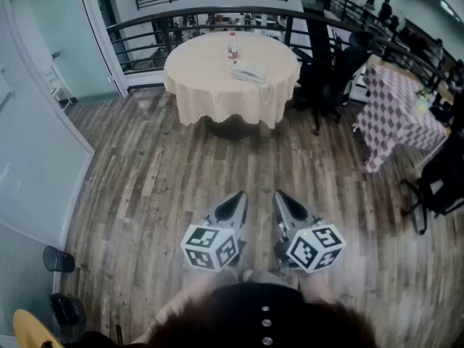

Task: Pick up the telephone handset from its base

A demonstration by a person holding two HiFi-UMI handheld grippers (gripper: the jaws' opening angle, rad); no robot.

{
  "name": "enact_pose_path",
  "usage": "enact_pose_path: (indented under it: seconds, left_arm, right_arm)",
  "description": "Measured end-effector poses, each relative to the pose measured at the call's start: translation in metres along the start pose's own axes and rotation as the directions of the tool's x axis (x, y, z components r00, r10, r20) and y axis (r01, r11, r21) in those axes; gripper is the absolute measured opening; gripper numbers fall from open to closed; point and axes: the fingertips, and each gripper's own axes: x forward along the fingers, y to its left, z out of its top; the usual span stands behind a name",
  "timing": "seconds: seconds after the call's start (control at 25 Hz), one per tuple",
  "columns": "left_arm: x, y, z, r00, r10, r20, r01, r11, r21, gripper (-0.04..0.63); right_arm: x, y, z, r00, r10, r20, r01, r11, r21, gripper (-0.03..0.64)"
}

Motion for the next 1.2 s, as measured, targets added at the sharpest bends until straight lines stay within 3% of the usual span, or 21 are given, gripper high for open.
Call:
enact_pose_path:
  seconds: [0.48, 0.72, 0.92, 1.04, 1.2]
  left_arm:
    - [0.012, 0.0, -0.016, 0.999, -0.011, -0.05, 0.009, 0.999, -0.033, 0.008]
    - [0.021, 0.003, -0.009, 0.999, -0.018, -0.033, 0.016, 0.999, -0.048, 0.008]
    - [0.036, -0.003, -0.012, 0.999, -0.016, -0.042, 0.016, 1.0, 0.01, 0.008]
    - [0.048, -0.011, -0.013, 0.999, -0.028, -0.04, 0.028, 1.0, 0.0, 0.008]
    - [0.061, -0.017, -0.017, 0.998, -0.025, -0.049, 0.025, 1.0, 0.014, 0.008]
  right_arm:
    - [0.002, -0.013, -0.01, 0.999, -0.02, -0.049, 0.02, 1.0, -0.008, 0.009]
    - [0.008, -0.021, -0.003, 1.0, -0.015, 0.007, 0.015, 0.999, 0.042, 0.011]
    - [0.014, -0.027, 0.0, 0.999, 0.028, -0.038, -0.028, 1.0, -0.002, 0.011]
    - [0.015, -0.034, 0.004, 0.997, 0.059, -0.057, -0.061, 0.997, -0.038, 0.011]
    - [0.019, -0.049, -0.004, 0.996, 0.037, -0.082, -0.04, 0.999, -0.032, 0.011]
